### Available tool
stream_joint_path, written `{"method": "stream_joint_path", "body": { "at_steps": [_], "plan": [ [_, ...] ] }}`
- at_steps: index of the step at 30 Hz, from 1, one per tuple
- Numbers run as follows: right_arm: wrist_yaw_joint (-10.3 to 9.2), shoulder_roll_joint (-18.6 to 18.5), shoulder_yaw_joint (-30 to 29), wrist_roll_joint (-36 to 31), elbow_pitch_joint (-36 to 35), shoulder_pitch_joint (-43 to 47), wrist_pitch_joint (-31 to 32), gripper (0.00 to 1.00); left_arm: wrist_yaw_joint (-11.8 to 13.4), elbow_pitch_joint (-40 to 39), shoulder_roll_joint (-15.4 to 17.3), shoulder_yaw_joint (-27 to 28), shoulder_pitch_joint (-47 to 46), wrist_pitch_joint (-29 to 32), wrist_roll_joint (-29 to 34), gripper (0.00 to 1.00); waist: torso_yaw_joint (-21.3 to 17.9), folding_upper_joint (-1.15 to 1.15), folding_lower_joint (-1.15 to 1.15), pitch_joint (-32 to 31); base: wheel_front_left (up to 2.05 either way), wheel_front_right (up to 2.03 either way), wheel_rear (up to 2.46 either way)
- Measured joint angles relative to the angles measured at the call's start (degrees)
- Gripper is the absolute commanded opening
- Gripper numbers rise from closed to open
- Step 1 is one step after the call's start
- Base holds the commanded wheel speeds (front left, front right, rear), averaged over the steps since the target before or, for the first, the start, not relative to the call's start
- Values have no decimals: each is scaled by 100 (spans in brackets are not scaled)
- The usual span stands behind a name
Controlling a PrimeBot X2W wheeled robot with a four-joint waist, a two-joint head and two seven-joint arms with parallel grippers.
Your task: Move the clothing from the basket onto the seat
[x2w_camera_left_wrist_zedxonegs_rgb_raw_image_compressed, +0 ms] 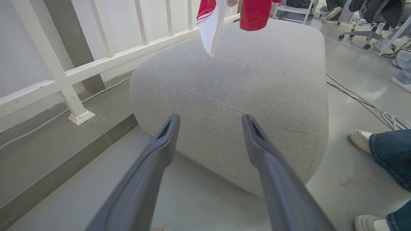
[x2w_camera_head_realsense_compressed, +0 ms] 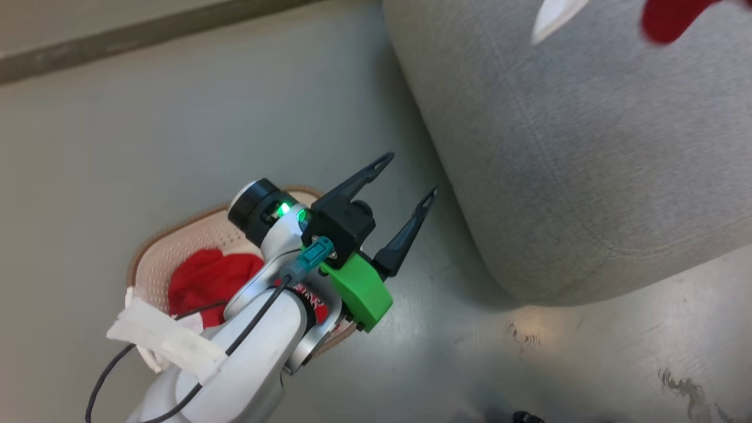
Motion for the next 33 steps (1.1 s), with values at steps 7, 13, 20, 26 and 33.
{"method": "stream_joint_path", "body": {
  "at_steps": [7,13,20,26,33],
  "plan": [
    [-142,-439,-359,20,357,-928,313,0,-8,-398,15,-31,-253,176,244,100,271,0,0,631,0,0,0],
    [-347,-681,-708,90,786,-1191,407,0,-51,-659,83,-56,-453,287,335,100,472,0,0,1108,0,0,0],
    [-416,-675,-793,154,1233,-1255,394,0,-52,-720,268,-18,-511,388,385,100,610,0,1,1543,0,0,0],
    [-470,-477,-890,258,1731,-1251,271,0,-57,-817,388,10,-520,428,494,100,617,0,1,1834,0,0,0],
    [-471,-348,-813,256,2163,-1209,168,0,-102,-825,398,0,-563,444,494,100,521,0,1,1942,0,0,0]
  ]
}}
